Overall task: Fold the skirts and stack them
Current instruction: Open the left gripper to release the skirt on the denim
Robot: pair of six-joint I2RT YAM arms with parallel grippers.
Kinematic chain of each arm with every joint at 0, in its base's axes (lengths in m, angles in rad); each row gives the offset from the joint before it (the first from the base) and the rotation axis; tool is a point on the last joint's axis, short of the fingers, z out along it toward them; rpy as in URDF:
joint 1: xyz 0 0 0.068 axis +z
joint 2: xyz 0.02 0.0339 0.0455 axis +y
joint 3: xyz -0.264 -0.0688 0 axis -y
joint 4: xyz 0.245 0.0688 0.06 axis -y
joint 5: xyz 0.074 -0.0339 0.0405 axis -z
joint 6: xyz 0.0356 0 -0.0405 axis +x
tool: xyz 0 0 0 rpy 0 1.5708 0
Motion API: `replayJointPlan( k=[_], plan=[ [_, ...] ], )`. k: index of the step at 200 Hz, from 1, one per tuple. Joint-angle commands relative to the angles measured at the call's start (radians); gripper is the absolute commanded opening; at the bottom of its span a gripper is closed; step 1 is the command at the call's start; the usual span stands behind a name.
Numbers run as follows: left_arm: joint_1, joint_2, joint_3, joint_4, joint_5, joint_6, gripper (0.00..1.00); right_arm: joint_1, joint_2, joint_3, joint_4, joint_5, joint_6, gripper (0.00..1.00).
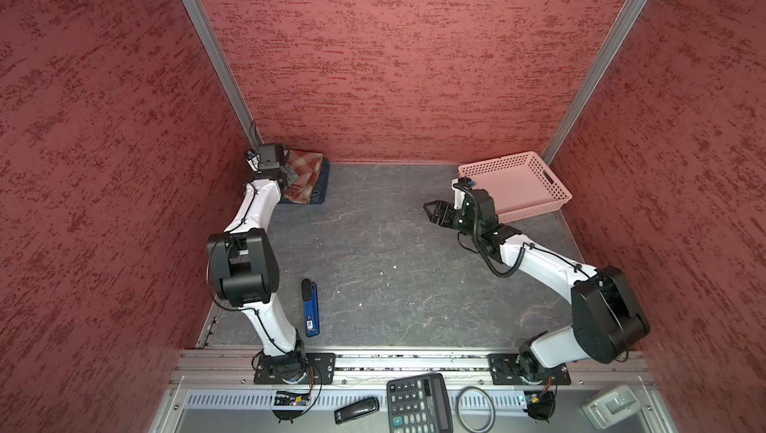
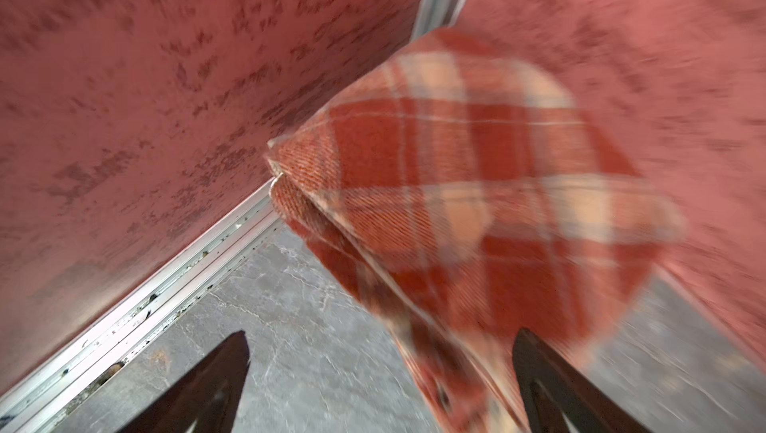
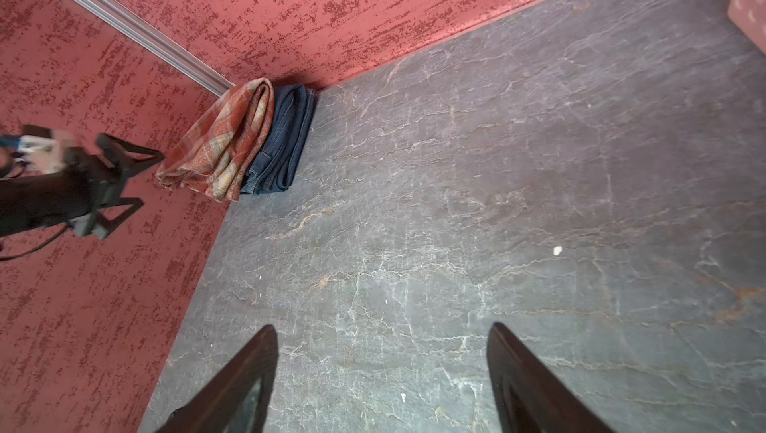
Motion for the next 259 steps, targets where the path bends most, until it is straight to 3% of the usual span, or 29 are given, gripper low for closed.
replayJointPlan(
  k=[1,12,55,98,120,139,154,175,218,245,259],
  plan=[
    [-0.014,-0.085,-0.051,0.104,0.091,0.093,0.99,-0.007,-0.029,-0.006,-0.017,0.012,-0.059,0.94],
    [-0.016,-0.129,-0.108,0.173,0.152,0.139,0.99,-0.019,-0.062,-0.017,-0.023,0.039,-0.089,0.99],
    [-0.019,-0.245,-0.251,0.38,0.458,0.227,0.99,-0.109,-0.203,-0.07,-0.031,0.223,-0.241,0.99],
    [-0.025,-0.386,-0.456,0.594,0.611,0.224,0.99,-0.227,-0.349,-0.218,0.106,0.383,-0.35,0.99],
    [-0.03,-0.478,-0.603,0.705,0.587,0.235,0.99,-0.266,-0.409,-0.326,0.218,0.438,-0.395,0.99],
    [-0.024,-0.545,-0.682,0.669,0.505,0.248,0.99,-0.296,-0.439,-0.414,0.31,0.463,-0.423,0.99],
    [-0.017,-0.583,-0.738,0.636,0.502,0.27,1.0,-0.322,-0.451,-0.473,0.365,0.485,-0.414,0.99],
    [-0.016,-0.619,-0.859,0.724,0.458,0.298,1.0,-0.369,-0.465,-0.547,0.441,0.463,-0.396,0.99],
    [0.004,-0.499,-0.994,0.943,0.393,0.338,0.99,-0.436,-0.392,-0.659,0.643,0.419,-0.428,0.99],
    [0.025,-0.443,-1.072,1.163,0.46,0.29,1.0,-0.472,-0.321,-0.716,0.784,0.393,-0.442,0.99],
    [0.029,-0.441,-1.065,1.16,0.491,0.307,1.0,-0.499,-0.264,-0.75,0.887,0.361,-0.424,0.98]
  ],
)
